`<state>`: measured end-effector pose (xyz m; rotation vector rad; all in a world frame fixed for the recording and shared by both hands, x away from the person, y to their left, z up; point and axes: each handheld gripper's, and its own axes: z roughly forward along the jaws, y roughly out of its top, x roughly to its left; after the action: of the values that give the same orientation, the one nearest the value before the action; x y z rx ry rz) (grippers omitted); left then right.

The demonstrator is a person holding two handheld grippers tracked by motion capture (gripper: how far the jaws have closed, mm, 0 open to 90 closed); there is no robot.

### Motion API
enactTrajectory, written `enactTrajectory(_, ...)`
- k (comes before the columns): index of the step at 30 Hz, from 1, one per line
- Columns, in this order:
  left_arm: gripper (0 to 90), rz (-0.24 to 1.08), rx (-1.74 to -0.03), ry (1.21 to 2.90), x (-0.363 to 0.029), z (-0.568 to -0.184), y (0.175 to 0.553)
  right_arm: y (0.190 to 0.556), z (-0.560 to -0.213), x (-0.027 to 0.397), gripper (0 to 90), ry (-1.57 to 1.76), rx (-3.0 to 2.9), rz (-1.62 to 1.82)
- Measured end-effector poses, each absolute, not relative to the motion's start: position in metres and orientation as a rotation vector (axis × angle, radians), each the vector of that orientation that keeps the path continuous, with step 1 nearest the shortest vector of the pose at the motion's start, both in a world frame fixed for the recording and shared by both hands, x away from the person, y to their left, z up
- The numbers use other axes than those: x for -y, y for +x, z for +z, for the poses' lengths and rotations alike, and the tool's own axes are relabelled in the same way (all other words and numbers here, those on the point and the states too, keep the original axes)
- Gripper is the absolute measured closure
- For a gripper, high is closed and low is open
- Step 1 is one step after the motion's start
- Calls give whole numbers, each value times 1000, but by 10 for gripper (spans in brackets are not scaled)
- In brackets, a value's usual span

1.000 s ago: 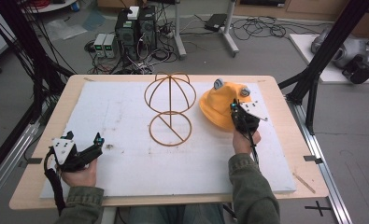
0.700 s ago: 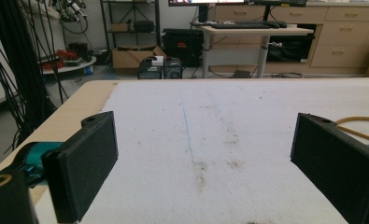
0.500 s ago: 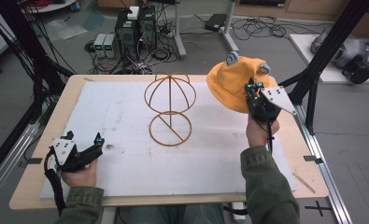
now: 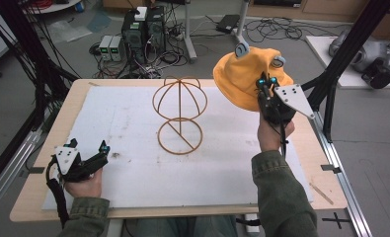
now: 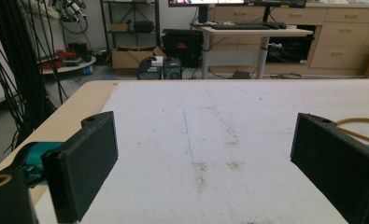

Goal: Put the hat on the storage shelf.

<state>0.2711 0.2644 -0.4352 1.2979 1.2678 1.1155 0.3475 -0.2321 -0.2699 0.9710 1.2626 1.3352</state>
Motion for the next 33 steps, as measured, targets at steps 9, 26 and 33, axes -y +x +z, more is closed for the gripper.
enactTrajectory(9,78,1115,-1266,1302,-264,-435,271,334,-232,196,878,852,-1268,1455)
enactTrajectory(26,79,1111,-1261,1303,-265,-435,272,339,-232,110,878,723,-1520,1575)
enactTrajectory(33,79,1111,-1258,1308,-265,-435,272,342,-261,110,876,774,-1615,1573)
